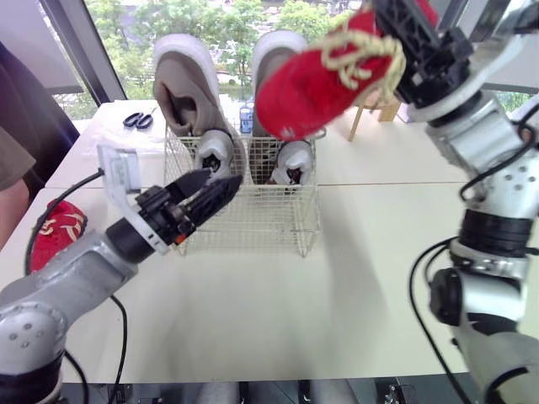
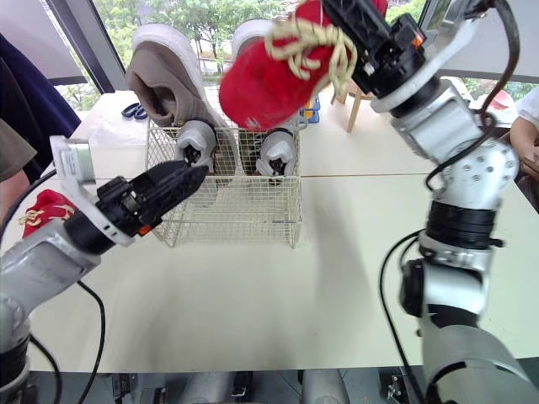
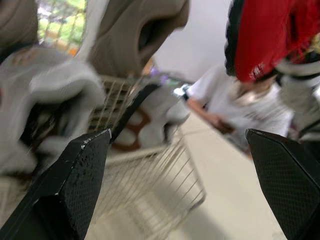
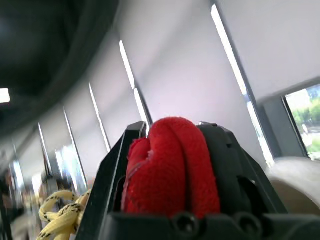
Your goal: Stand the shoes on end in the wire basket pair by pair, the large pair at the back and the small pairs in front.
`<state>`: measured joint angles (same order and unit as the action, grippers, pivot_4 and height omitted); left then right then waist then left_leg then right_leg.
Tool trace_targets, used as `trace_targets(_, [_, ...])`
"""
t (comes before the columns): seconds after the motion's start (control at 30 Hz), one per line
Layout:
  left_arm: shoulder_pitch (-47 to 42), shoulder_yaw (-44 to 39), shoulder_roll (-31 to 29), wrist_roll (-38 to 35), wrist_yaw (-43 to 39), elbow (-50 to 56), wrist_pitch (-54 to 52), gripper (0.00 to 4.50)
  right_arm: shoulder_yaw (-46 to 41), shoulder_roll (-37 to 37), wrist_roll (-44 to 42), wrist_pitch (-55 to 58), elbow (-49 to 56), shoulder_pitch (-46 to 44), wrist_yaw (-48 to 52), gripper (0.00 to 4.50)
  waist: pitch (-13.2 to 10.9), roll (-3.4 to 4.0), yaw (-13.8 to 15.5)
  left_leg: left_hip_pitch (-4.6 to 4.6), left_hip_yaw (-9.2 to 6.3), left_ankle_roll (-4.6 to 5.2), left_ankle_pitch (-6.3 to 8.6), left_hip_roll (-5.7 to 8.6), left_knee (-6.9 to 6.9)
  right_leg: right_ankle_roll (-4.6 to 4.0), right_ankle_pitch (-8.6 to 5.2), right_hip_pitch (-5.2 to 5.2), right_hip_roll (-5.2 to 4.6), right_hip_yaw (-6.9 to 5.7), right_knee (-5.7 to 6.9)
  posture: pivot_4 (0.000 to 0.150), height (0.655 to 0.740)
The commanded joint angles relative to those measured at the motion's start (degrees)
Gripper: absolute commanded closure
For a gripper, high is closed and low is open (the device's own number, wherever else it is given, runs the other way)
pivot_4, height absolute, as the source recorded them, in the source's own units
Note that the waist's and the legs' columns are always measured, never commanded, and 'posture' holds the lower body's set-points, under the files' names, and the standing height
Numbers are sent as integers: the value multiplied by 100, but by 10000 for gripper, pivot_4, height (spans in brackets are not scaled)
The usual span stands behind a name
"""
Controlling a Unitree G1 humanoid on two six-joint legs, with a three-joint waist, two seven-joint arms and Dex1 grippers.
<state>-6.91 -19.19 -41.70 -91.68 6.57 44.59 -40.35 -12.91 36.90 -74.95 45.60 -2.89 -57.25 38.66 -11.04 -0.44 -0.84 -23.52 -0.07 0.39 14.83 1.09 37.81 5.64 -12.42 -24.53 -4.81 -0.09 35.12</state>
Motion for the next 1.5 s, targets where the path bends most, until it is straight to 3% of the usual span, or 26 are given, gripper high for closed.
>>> trace_targets(0.03, [505,-253,-99,291,149,407,182,613,526,510,932,-39,170,-73,1323,32855,0,0,-3,2,1,1,1,-2,-1,0,0,0,0,0,0,1500,7400])
trace_targets(0.17, [919,-225,-168,555,-24,483,248,613,1296,708,2175,-680,347,68,2308,32855,0,0,16,3,1,0,1,-6,0,-16,-9,-1,6,-2,0,1500,7400])
trace_targets(0.43, [1145,-207,-261,619,-239,480,370,613,1925,273,3795,-2018,339,300,2830,32855,0,-3,33,0,3,-2,1,-1,3,-15,-9,1,-1,-2,-2,1500,7400])
trace_targets(0.7, [1179,-496,-565,365,-401,271,368,613,2330,118,4425,-2405,515,791,3257,32855,1,-5,101,1,1,-3,1,8,4,-16,-9,4,-23,-5,-2,1500,7400])
trace_targets(0.73, [1168,-513,-586,358,-399,250,379,0,2341,98,4493,-2453,479,822,3282,23180,2,-5,115,1,1,-3,1,8,4,-16,-9,3,-23,-5,-2,1500,7400])
trace_targets(0.77, [1150,-529,-601,359,-385,229,391,0,2339,89,4515,-2448,453,849,3323,20047,2,-5,129,1,1,-3,1,8,4,-16,-9,3,-23,-6,-2,1500,7400])
trace_targets(0.9, [1133,-666,-621,316,-335,105,411,0,2239,40,4681,-2482,320,783,3314,350,1,-5,142,2,1,-4,1,7,4,-16,-9,2,-27,-6,-2,1500,7400])
trace_targets(1.33, [1846,-1884,-1009,560,-749,-449,108,0,1012,275,2944,-407,776,-125,3347,80,1,-3,116,1,1,-8,3,3,-3,-18,-10,-4,-38,-4,-4,1500,7400])
trace_targets(1.5, [2065,-2659,-1268,1488,-316,-1224,-56,0,830,472,2367,252,881,-305,3526,80,1,-4,117,2,1,-9,3,3,-31,-24,-13,-17,-43,-4,-8,1500,7400])
